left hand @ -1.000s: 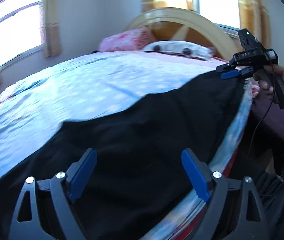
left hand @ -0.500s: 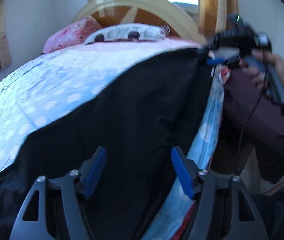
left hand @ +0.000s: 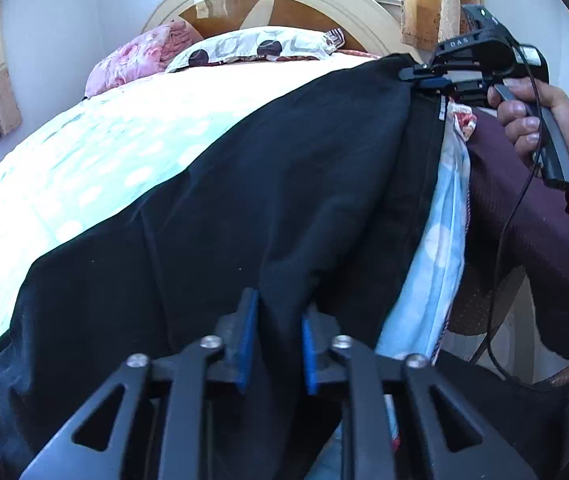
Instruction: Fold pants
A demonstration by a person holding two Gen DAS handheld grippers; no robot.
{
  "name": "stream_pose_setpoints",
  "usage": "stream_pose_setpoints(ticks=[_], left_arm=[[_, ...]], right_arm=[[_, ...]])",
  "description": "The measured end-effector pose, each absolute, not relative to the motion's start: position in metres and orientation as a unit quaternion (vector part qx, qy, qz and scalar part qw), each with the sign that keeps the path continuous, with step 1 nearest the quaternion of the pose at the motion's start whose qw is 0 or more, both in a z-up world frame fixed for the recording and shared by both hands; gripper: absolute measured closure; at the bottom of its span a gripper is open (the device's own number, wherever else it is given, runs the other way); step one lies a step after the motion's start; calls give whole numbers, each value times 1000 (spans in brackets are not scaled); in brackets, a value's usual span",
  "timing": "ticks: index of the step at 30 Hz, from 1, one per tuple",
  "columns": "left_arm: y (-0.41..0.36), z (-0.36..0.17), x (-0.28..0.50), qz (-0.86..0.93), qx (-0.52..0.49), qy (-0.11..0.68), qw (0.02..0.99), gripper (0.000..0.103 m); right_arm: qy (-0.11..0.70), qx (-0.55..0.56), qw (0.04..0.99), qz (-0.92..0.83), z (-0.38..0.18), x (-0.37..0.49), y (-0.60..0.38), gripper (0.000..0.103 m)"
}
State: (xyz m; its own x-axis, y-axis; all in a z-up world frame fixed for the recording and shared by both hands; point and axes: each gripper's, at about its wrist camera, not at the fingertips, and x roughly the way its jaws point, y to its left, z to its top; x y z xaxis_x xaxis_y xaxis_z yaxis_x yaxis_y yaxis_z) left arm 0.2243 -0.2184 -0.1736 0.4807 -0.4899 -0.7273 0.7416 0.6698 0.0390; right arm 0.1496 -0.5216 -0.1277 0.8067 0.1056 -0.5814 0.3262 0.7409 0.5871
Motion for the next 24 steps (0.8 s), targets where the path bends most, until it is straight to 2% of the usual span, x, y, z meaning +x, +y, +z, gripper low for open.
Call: stream_pose_setpoints(ticks=[2,12,18,19,21,24], left_arm=[[-221,-172,225,-366,183,351,842,96],[-220,-148,205,-402,182,331,834,97],[-228,-171,207,-408,177,359,820,97],[-228,-172,207,-408,175,361,820,97],[-229,-172,207,-401,179,355,825,88],[-228,-173,209,-397,170,358,828,87]], right_arm=[[305,347,885,-55,-127,151,-519,95],[246,293,924,-18,-76,122,-512,97],[289,339,894,-53,-119,108,-535,97],[290,343,892,-55,-122,107,-536,97],[292,341,892,-56,-125,108,-536,97],[307,326,892,-53,-122,113,-534,96]])
